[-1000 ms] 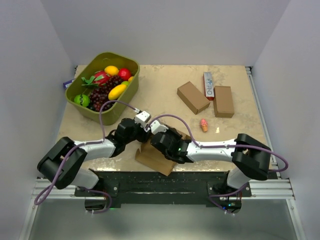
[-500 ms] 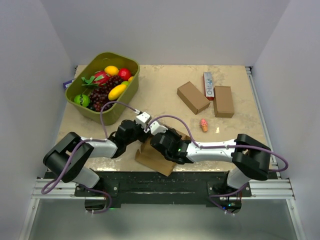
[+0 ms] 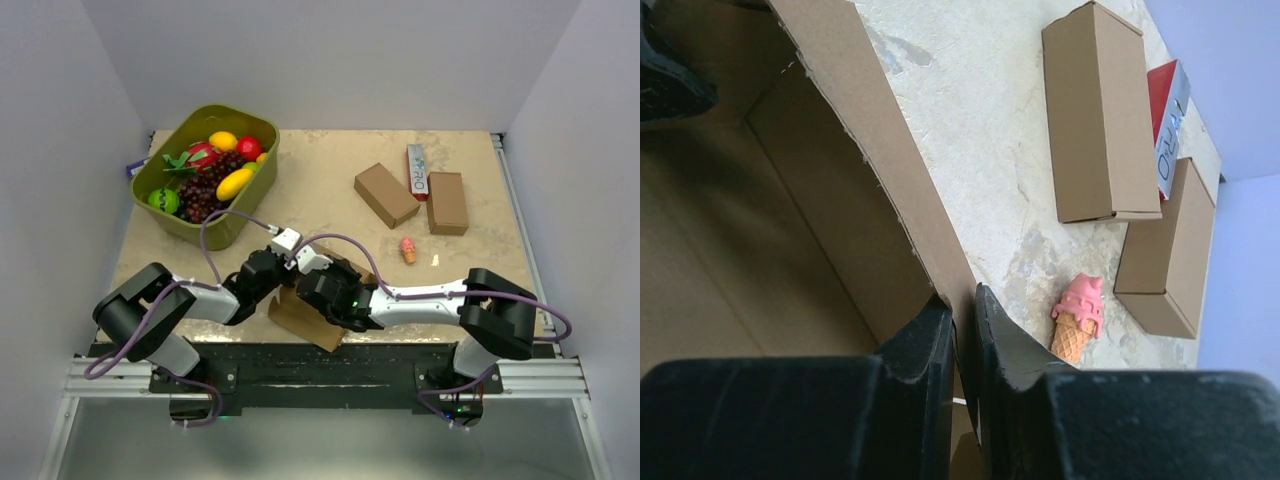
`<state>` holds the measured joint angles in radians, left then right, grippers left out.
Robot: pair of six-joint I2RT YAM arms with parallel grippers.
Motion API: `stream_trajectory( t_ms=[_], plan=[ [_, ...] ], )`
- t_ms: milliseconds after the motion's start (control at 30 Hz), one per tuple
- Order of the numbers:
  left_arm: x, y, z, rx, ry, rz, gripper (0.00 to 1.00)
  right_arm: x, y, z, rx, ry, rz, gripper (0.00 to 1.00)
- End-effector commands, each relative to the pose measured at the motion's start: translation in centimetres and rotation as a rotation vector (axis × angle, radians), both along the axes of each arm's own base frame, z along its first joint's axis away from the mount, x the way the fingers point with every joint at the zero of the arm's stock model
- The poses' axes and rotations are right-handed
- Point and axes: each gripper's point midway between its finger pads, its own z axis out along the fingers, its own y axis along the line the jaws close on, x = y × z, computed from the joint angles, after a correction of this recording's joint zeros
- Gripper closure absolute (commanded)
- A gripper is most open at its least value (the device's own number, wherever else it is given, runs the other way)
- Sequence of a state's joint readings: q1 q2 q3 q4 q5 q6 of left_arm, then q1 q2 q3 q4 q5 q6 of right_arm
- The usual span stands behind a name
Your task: Fold the paper box
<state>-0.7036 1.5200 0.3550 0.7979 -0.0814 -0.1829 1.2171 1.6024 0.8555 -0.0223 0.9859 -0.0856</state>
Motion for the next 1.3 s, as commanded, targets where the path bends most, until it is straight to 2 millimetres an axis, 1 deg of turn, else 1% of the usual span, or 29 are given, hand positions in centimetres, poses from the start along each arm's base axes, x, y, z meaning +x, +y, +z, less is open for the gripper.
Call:
stream_trajectory(
  t_ms=[0,67,100,200,267,333,367,400,433,467,500,567,600,667,700,767,800,867,900,967,1033,1067,1100,1133,1167,1200,1233,1267],
  plan=[
    [1.2,1.2,0.1,-0.001,-0.032,0.156,0.93,-0.8,1.8,-1.1,0.068,0.042,0.021,0.95],
    [1.2,1.3,0.0,0.004,-0.03,0.183,0.96,-0.9,1.9,-1.1,0.067,0.041,0.023,0.95],
    [1.4,1.5,0.1,0.008,-0.037,0.206,0.96,-1.0,2.0,-1.1,0.069,0.042,0.027,0.95],
    [1.4,1.4,0.1,0.009,-0.041,0.215,0.96,-1.0,2.0,-1.0,0.071,0.04,0.028,0.94],
    [1.3,1.0,0.2,0.004,-0.046,0.201,0.95,-1.0,2.0,-1.1,0.071,0.04,0.028,0.94],
    [1.0,0.2,0.6,-0.025,-0.051,0.161,0.9,-1.0,2.0,-1.1,0.07,0.039,0.027,0.9],
    [0.7,0.2,0.4,-0.033,-0.046,0.15,0.89,-1.1,1.9,-1.0,0.066,0.038,0.026,0.88],
    [0.6,0.0,0.6,-0.046,-0.049,0.141,0.87,-1.0,1.9,-0.8,0.068,0.033,0.022,0.82],
    [0.5,0.1,0.5,-0.052,-0.041,0.146,0.85,-1.0,1.9,-0.7,0.09,0.034,0.007,0.78],
    [0.5,0.2,0.4,-0.053,-0.037,0.151,0.84,-1.1,1.6,-0.7,0.076,0.038,0.002,0.74],
    [0.4,0.4,0.3,-0.049,-0.032,0.161,0.82,-1.1,1.6,-0.2,0.093,0.03,-0.009,0.66],
    [0.2,0.6,0.1,-0.049,-0.031,0.161,0.8,-1.4,1.4,0.2,0.09,0.031,-0.011,0.59],
    [0.1,0.5,0.1,-0.05,-0.029,0.156,0.79,-1.5,1.3,0.4,0.102,0.029,-0.018,0.53],
    [0.0,0.5,0.2,-0.053,-0.027,0.147,0.75,-1.7,1.2,1.0,0.123,0.033,-0.023,0.46],
    [-0.1,0.4,0.2,-0.058,-0.027,0.142,0.71,-1.7,1.1,1.1,0.13,0.036,-0.026,0.4],
    [-0.4,0.3,0.6,-0.069,-0.03,0.129,0.66,-2.0,1.0,1.5,0.154,0.046,-0.027,0.35],
    [-0.5,0.3,0.7,-0.074,-0.032,0.123,0.61,-2.0,1.0,1.7,0.164,0.047,-0.029,0.3],
    [-0.8,0.2,1.2,-0.086,-0.042,0.107,0.55,-2.2,0.9,2.0,0.178,0.056,-0.026,0.25],
    [-0.9,0.2,1.4,-0.09,-0.047,0.101,0.5,-2.3,0.9,2.1,0.188,0.058,-0.025,0.24],
    [-1.3,0.2,2.0,-0.108,-0.058,0.081,0.47,-2.6,0.9,2.5,0.208,0.065,-0.02,0.2],
    [-1.6,0.2,2.6,-0.122,-0.069,0.07,0.4,-2.7,0.8,2.9,0.227,0.068,-0.017,0.18],
    [-1.9,0.1,2.5,-0.123,-0.062,0.056,0.38,-2.8,0.8,3.0,0.242,0.078,-0.014,0.16],
    [-2.2,0.3,2.5,-0.123,-0.059,0.05,0.33,-2.9,0.8,3.3,0.257,0.081,-0.013,0.13],
    [-2.4,0.3,3.2,-0.139,-0.072,0.044,0.3,-3.1,0.8,3.5,0.269,0.091,-0.011,0.13],
    [-2.8,0.3,3.2,-0.141,-0.063,0.03,0.28,-3.4,0.8,4.2,0.316,0.099,-0.004,0.13],
    [-3.1,0.6,3.0,-0.138,-0.059,0.027,0.24,-3.5,0.9,4.6,0.341,0.105,0.001,0.12],
    [-3.2,0.7,3.8,-0.153,-0.076,0.026,0.23,-3.7,0.7,4.5,0.362,0.11,0.004,0.12],
    [-3.6,0.9,3.5,-0.137,-0.062,0.022,0.23,-3.9,0.6,5.4,0.415,0.109,0.008,0.11]
  ],
)
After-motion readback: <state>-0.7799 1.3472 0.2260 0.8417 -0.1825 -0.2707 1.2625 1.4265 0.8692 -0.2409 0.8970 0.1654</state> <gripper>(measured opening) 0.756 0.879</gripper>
